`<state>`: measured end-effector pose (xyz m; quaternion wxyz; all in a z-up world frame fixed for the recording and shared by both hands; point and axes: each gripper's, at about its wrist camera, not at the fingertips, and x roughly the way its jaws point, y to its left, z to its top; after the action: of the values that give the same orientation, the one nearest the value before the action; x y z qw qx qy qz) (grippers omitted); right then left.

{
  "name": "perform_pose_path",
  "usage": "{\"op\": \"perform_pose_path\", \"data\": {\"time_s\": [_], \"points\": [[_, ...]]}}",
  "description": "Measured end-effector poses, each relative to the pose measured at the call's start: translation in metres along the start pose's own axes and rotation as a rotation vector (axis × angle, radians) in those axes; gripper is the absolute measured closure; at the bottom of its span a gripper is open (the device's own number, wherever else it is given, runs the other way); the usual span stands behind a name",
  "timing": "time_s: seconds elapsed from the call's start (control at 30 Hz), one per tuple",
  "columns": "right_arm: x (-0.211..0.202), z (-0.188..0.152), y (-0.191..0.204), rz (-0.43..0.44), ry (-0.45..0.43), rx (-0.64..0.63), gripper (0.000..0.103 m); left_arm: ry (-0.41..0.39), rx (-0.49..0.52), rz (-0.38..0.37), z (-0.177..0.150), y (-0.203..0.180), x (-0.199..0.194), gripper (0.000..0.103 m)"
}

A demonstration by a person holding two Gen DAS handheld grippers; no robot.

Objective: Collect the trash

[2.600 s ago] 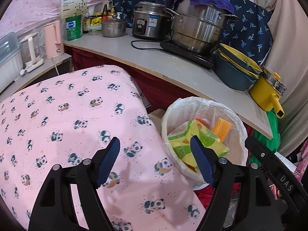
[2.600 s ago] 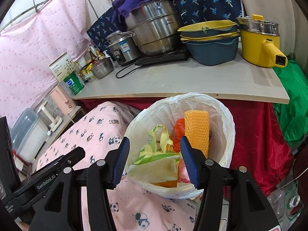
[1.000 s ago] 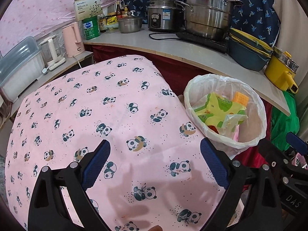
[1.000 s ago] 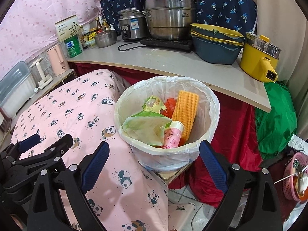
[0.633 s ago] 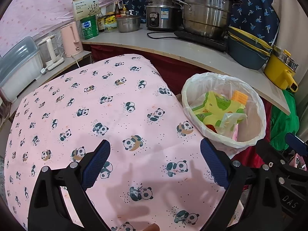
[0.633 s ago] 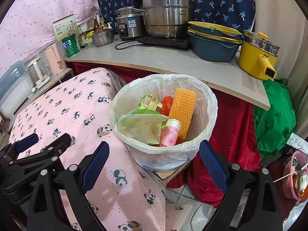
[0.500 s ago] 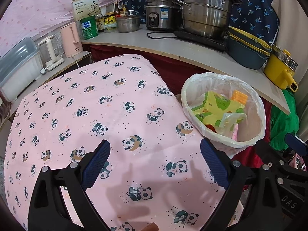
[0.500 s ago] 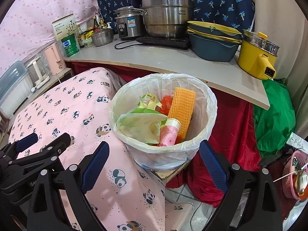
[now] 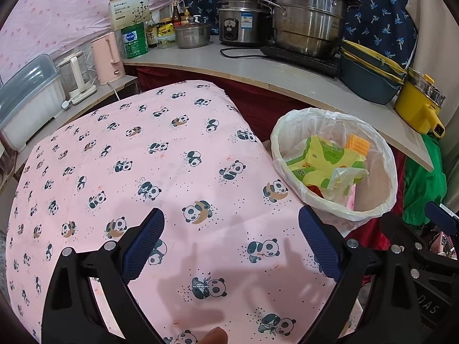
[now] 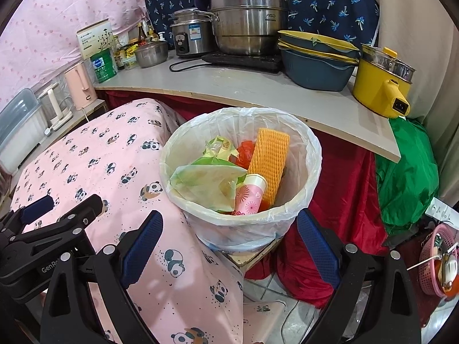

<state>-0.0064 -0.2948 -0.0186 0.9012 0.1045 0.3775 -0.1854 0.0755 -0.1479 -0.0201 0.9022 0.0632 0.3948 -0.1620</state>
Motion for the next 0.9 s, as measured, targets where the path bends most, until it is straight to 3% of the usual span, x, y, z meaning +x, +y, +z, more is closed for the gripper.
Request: {"op": "perform_pose_path", "data": {"time_s": [0.9], "points": [[-0.002, -0.013, -0.009, -0.033, 0.001, 0.012, 0.012, -0.008, 0.038, 0.036, -0.007, -0.010, -0.001, 0.013]]}}
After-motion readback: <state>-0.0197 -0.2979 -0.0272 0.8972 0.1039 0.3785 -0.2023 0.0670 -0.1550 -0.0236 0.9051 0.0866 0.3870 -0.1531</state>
